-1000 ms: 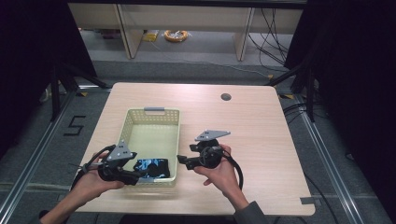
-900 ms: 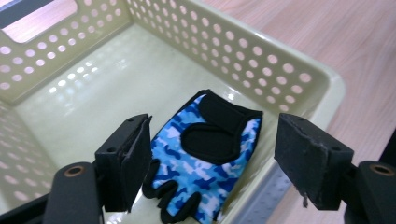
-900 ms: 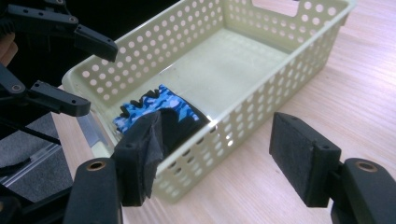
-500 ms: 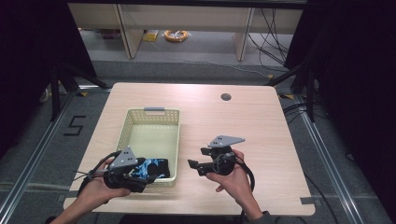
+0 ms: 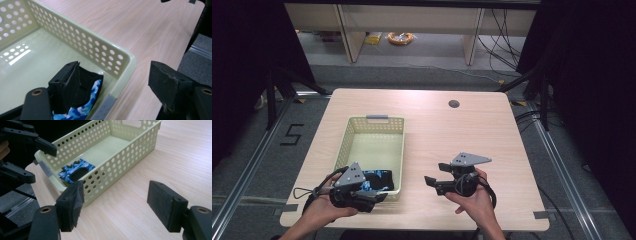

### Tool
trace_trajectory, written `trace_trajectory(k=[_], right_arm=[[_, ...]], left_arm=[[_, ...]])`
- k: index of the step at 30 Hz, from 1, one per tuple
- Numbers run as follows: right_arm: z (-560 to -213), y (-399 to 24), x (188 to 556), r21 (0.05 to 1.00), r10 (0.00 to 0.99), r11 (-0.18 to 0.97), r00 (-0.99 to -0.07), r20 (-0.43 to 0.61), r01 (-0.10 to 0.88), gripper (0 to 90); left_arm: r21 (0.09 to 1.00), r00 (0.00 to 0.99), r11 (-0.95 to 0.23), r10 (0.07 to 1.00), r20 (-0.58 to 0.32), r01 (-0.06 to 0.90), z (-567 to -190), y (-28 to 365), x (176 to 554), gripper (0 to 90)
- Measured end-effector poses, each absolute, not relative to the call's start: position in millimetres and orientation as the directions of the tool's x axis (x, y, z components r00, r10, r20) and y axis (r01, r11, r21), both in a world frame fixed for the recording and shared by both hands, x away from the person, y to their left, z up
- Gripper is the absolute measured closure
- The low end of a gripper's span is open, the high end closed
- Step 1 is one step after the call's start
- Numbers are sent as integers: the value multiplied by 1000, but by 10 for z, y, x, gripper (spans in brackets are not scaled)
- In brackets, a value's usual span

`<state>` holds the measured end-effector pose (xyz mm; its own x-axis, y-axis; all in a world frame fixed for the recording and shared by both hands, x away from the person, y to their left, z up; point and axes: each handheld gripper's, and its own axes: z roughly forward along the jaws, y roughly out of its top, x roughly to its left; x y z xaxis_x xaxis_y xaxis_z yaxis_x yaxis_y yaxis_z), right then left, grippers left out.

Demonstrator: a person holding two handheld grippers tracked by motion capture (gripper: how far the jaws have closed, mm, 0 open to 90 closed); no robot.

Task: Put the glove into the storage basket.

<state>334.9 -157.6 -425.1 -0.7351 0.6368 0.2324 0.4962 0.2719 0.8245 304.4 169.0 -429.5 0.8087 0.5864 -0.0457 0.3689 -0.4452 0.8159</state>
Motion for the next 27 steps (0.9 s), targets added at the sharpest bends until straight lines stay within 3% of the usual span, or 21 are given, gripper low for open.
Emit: trace_trajectory(k=[4,8,24,27], right_arm=[[-4273,-1638,3299,815,641,252,-721,263,521,234],[-4304,-1658,3273,828,627,265,-741,241,494,225],[-4400,-1753,3150,832,636,278,-741,215,481,223],[-4422,-1773,3099,814,638,266,-727,253,516,223]], left_arm=[[830,811,-429,583,-46,356,-4308,1648,3015,231],[839,809,-390,579,-97,380,-4301,1613,2959,211],[830,842,-432,533,-80,353,-4404,1489,2775,176],[826,846,-437,526,-87,356,-4446,1465,2742,177]])
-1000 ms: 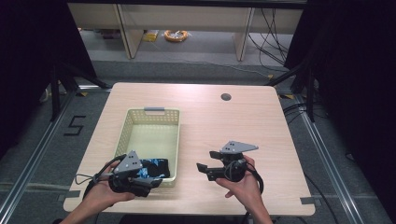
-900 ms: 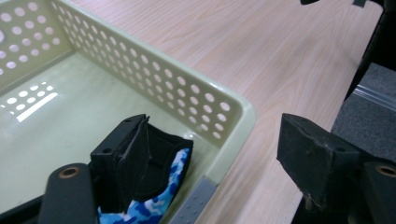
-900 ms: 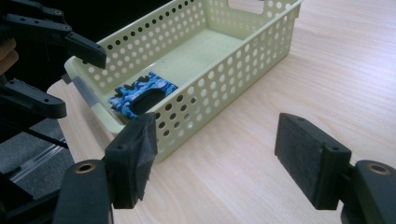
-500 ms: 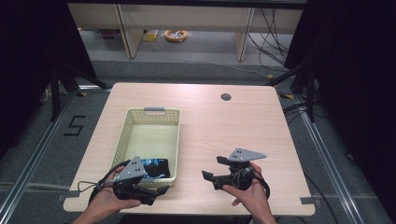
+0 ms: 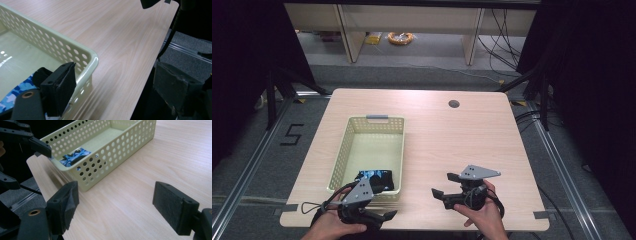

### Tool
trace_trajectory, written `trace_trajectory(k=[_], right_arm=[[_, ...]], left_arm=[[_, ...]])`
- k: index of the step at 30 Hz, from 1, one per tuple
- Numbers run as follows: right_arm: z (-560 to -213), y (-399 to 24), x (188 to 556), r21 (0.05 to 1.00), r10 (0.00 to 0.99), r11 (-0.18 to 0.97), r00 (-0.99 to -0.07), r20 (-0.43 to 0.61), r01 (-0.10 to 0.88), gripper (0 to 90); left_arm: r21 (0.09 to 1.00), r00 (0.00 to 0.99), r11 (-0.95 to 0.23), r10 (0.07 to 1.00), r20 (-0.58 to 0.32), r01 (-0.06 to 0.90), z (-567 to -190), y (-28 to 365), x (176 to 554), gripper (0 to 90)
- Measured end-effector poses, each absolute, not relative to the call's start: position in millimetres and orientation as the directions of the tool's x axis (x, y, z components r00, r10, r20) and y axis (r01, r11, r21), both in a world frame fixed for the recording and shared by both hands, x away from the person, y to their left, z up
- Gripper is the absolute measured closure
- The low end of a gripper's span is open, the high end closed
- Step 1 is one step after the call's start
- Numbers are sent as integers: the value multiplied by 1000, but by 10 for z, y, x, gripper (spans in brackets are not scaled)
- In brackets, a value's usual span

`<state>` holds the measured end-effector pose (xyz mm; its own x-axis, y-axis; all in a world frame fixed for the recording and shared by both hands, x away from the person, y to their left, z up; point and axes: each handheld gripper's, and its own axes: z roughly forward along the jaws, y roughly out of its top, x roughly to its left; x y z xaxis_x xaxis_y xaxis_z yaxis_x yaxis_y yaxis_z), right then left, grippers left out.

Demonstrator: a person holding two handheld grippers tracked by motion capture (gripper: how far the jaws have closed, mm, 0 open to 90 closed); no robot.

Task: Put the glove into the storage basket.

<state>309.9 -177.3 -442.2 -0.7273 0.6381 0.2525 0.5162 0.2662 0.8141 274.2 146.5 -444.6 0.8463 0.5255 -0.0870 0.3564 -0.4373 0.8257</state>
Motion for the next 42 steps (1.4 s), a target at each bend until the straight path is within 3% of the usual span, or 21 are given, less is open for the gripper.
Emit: trace_trajectory(k=[4,9,10,11,14,15,25,26,28,42], right_arm=[[-4440,-1812,3087,833,630,275,-744,222,481,224],[-4470,-1827,3018,817,642,251,-721,261,519,224],[-4475,-1850,3032,828,644,272,-732,222,490,224],[-4494,-1845,3023,823,636,258,-730,251,507,224],[-4514,-1857,2999,817,642,265,-726,246,512,224],[-4518,-1856,2982,809,647,264,-718,255,525,224],[-4562,-1879,2940,808,641,273,-725,252,523,222],[-4564,-1880,2936,806,641,272,-724,255,525,222],[-4589,-1885,2944,816,633,270,-733,249,511,221],[-4668,-1938,2835,803,653,288,-720,234,522,198]], left_arm=[[822,853,-456,517,-68,342,-4483,1461,2719,177],[827,861,-453,503,-70,332,-4562,1440,2688,178],[824,853,-441,513,-95,357,-4578,1428,2663,178],[821,863,-464,501,-65,331,-4579,1437,2666,178],[820,859,-450,502,-96,355,-4615,1410,2627,177],[814,873,-485,485,-54,320,-4614,1425,2641,177],[805,865,-470,491,-101,361,-4728,1390,2588,179],[798,879,-504,472,-64,329,-4726,1408,2611,179],[799,865,-480,492,-97,363,-4755,1395,2586,179],[777,879,-525,470,-73,346,-4867,1428,2543,178]])
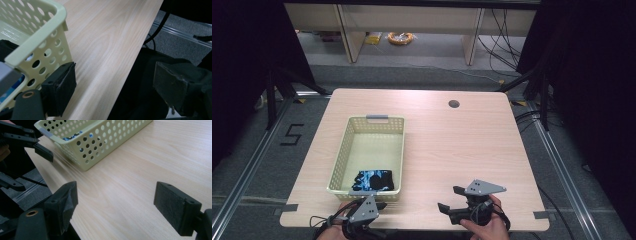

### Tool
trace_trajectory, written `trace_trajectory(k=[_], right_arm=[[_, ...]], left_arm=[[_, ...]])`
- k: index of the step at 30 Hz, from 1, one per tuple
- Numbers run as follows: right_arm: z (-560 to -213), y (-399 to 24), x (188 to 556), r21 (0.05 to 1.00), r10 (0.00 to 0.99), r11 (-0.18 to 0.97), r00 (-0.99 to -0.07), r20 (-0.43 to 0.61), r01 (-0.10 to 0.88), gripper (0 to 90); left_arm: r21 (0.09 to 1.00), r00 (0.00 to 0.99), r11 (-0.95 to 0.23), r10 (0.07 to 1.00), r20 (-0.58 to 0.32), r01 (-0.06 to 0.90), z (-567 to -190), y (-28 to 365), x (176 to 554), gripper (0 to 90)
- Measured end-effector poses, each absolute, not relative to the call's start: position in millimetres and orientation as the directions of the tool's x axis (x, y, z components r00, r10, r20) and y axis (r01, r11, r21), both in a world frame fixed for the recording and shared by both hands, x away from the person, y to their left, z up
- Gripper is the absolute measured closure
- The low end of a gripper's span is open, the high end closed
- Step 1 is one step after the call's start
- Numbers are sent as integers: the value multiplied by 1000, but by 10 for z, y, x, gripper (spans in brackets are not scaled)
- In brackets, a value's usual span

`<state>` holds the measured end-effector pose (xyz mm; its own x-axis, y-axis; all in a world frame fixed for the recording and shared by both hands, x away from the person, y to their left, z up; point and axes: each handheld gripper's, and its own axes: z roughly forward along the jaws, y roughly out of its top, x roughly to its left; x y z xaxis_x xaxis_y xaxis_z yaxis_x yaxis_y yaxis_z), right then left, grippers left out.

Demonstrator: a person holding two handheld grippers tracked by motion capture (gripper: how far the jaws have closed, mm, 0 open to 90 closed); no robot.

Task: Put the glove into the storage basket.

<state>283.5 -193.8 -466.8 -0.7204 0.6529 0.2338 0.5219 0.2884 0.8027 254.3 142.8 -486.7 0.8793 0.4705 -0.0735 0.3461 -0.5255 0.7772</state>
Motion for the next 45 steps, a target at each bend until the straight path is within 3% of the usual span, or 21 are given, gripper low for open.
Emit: trace_trajectory(k=[6,21,30,45], right_arm=[[-4718,-1962,2764,794,652,281,-714,253,538,174],[-4834,-1955,2588,774,636,413,-760,133,481,161],[-4898,-1908,2542,750,616,459,-779,118,477,162],[-4910,-1905,2542,747,610,465,-784,121,476,162]], left_arm=[[766,883,-543,465,-68,345,-4909,1418,2503,176],[748,883,-563,465,-63,350,-5010,1422,2472,167],[733,887,-582,457,-63,351,-5054,1413,2464,170],[734,891,-586,451,-57,343,-5047,1407,2448,170]])
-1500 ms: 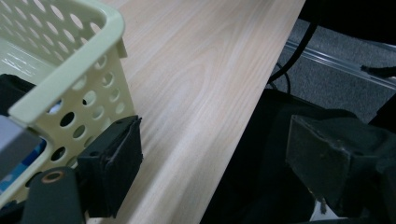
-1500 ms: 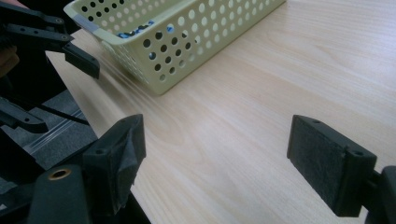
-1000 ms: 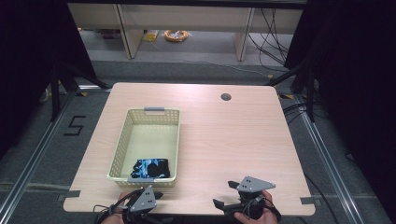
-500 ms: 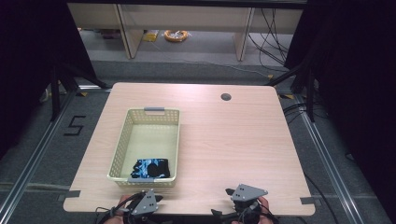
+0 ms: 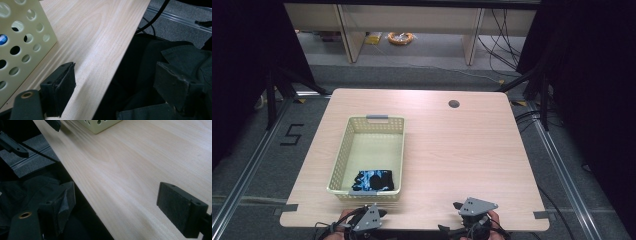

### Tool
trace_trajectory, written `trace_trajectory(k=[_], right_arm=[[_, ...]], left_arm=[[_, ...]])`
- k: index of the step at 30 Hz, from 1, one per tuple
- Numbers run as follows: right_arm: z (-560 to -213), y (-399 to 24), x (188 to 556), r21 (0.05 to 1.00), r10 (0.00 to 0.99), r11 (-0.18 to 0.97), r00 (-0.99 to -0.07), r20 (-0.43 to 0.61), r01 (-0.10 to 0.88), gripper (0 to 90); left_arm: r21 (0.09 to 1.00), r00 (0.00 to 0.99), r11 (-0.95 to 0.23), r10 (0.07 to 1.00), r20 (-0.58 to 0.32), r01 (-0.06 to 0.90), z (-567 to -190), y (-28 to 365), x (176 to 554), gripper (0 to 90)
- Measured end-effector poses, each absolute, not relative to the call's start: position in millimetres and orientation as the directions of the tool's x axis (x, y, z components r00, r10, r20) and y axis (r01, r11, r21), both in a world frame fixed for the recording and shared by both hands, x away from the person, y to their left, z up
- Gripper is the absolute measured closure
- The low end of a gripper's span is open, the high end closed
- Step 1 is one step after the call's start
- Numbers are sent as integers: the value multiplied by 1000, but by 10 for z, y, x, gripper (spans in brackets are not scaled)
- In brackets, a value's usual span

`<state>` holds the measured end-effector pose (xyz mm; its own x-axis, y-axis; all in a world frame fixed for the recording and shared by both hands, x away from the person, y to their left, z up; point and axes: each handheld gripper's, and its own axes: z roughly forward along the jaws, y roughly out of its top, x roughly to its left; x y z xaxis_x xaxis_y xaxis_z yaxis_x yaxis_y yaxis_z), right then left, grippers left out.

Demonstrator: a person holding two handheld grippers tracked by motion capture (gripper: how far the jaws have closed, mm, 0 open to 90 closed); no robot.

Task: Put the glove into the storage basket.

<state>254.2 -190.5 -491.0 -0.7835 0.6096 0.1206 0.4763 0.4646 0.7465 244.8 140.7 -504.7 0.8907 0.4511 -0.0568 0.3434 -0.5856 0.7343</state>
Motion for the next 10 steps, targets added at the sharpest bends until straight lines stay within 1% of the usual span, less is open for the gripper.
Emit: trace_trajectory(k=[4,9,10], right_arm=[[-4909,-1908,2544,749,613,457,-780,124,479,162],[-4910,-1907,2547,744,609,463,-783,127,481,162],[-4911,-1912,2558,748,605,469,-788,115,470,162]], left_arm=[[737,891,-584,452,-53,340,-5039,1411,2444,170],[739,894,-576,442,-79,350,-5048,1395,2439,170],[738,895,-578,440,-78,348,-5046,1396,2440,170]])
